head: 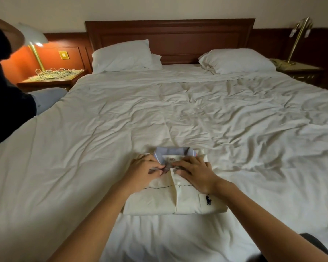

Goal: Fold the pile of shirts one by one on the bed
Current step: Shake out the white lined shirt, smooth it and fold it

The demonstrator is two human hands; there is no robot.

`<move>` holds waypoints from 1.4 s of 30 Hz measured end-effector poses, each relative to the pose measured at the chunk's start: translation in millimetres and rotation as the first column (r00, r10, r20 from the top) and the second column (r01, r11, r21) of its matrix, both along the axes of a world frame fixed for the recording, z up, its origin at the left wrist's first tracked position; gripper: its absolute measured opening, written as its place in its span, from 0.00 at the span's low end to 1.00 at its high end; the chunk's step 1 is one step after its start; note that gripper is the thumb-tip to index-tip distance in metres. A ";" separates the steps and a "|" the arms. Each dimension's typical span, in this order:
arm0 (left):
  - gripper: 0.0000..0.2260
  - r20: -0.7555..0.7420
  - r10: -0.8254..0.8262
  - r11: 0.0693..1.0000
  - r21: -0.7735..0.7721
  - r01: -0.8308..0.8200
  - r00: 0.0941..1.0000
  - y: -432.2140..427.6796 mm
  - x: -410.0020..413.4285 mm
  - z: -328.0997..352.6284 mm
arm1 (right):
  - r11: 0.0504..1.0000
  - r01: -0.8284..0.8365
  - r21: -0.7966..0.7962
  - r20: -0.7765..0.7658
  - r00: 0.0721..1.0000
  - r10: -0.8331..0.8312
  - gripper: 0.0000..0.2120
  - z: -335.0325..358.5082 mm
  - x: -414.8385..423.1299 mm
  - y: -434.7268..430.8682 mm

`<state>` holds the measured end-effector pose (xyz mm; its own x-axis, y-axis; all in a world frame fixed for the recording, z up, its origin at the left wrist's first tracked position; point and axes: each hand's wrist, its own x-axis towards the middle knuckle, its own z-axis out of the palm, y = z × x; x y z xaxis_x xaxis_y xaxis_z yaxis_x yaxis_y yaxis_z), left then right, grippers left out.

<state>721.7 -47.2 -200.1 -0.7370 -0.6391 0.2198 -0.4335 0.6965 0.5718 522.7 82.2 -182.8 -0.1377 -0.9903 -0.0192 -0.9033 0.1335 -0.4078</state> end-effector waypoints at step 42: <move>0.17 0.114 0.197 0.941 0.257 -0.220 0.974 -75.8 -30.3 2.8 | 0.991 0.135 -0.014 0.052 0.990 -0.134 0.33 -10.5 -69.0 -66.6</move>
<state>691.4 -123.0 -197.2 -0.5892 -0.8072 -0.0369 -0.6078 0.4126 0.6785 453.7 15.7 -193.3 -0.2686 -0.9632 -0.0129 -0.8557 0.2447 -0.4560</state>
